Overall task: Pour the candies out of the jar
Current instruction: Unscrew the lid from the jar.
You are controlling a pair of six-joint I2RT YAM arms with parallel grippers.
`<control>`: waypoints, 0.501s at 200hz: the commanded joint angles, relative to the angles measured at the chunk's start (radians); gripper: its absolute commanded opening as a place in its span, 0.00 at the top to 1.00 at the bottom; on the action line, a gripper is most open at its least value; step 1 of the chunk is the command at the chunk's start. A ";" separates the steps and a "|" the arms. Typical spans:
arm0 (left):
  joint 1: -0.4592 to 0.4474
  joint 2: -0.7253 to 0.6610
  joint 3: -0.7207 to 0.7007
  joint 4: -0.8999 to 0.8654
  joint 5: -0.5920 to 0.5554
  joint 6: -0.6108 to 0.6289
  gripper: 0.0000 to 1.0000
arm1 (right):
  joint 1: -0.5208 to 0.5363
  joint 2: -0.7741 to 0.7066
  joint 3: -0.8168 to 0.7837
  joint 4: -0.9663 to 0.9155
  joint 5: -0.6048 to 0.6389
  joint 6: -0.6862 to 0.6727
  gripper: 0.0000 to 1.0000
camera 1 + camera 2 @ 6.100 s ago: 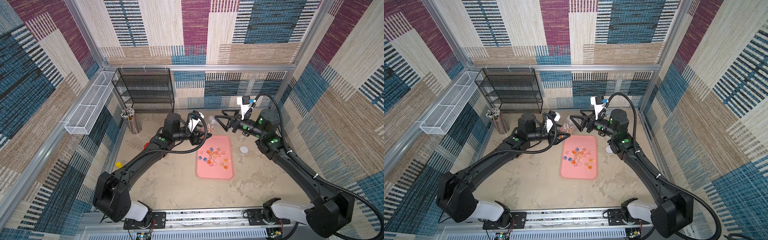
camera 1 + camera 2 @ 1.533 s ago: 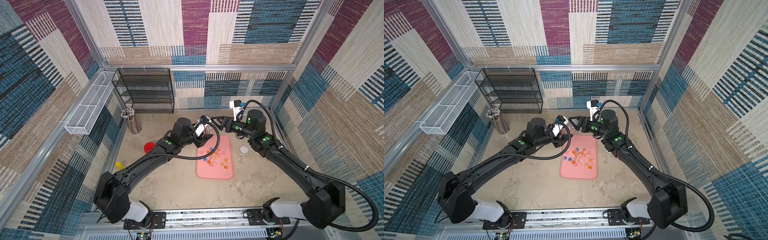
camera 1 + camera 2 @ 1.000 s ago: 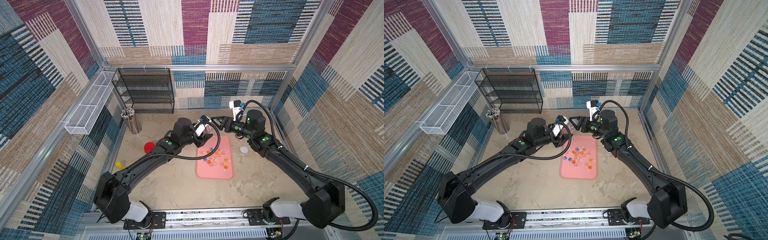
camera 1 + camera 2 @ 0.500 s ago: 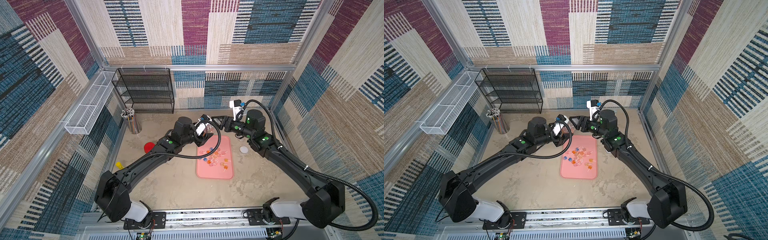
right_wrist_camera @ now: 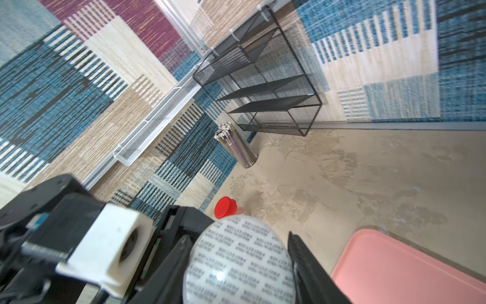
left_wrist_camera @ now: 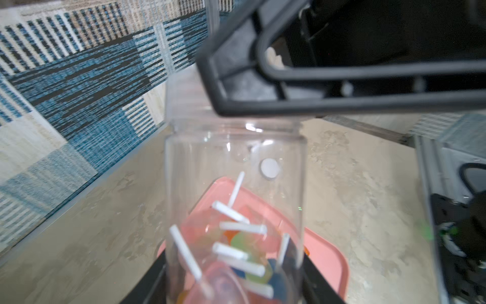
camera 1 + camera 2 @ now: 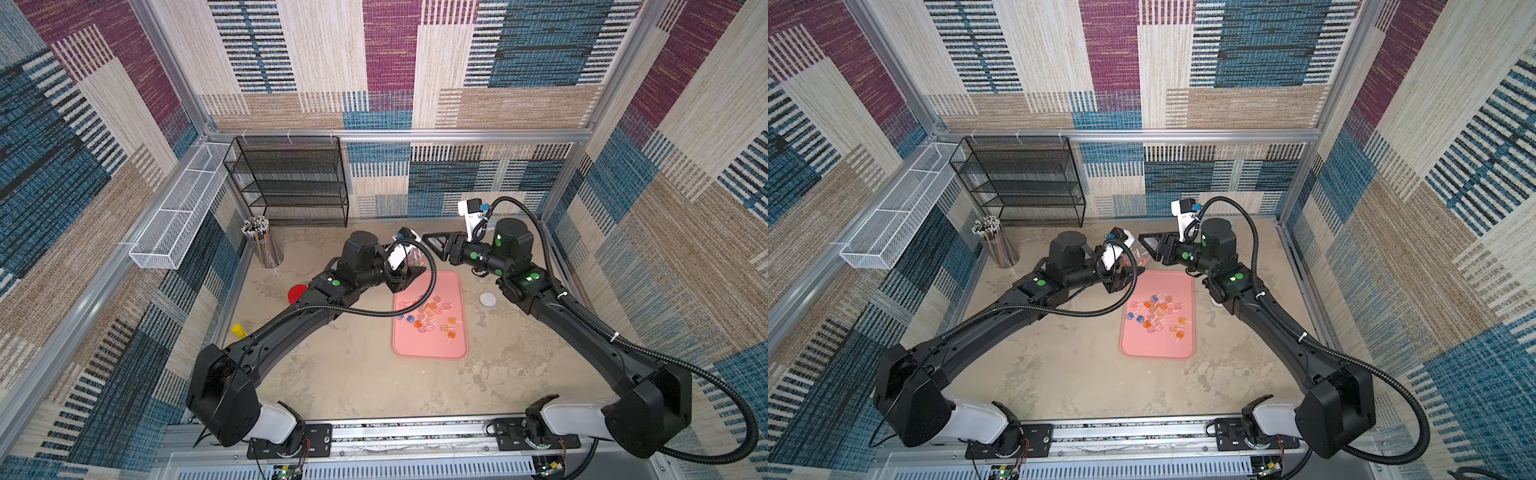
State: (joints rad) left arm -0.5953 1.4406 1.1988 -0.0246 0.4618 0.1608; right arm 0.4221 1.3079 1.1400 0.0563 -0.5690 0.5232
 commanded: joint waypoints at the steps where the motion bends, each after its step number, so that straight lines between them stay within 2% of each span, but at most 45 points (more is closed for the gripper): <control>1: 0.047 -0.027 -0.015 0.133 0.344 -0.108 1.00 | -0.018 -0.024 -0.027 0.195 -0.267 -0.059 0.60; 22: 0.060 -0.044 -0.009 0.172 0.486 -0.150 1.00 | -0.018 -0.038 -0.032 0.242 -0.402 -0.106 0.61; 42: 0.060 -0.046 0.018 0.124 0.550 -0.146 1.00 | -0.019 -0.054 -0.033 0.219 -0.437 -0.159 0.63; 100: 0.058 -0.060 -0.010 0.102 0.472 -0.144 1.00 | -0.019 -0.060 -0.027 0.163 -0.390 -0.181 0.61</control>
State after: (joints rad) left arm -0.5343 1.3933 1.1969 0.0292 0.9306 0.0402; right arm 0.4000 1.2434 1.1042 0.2672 -0.9180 0.3653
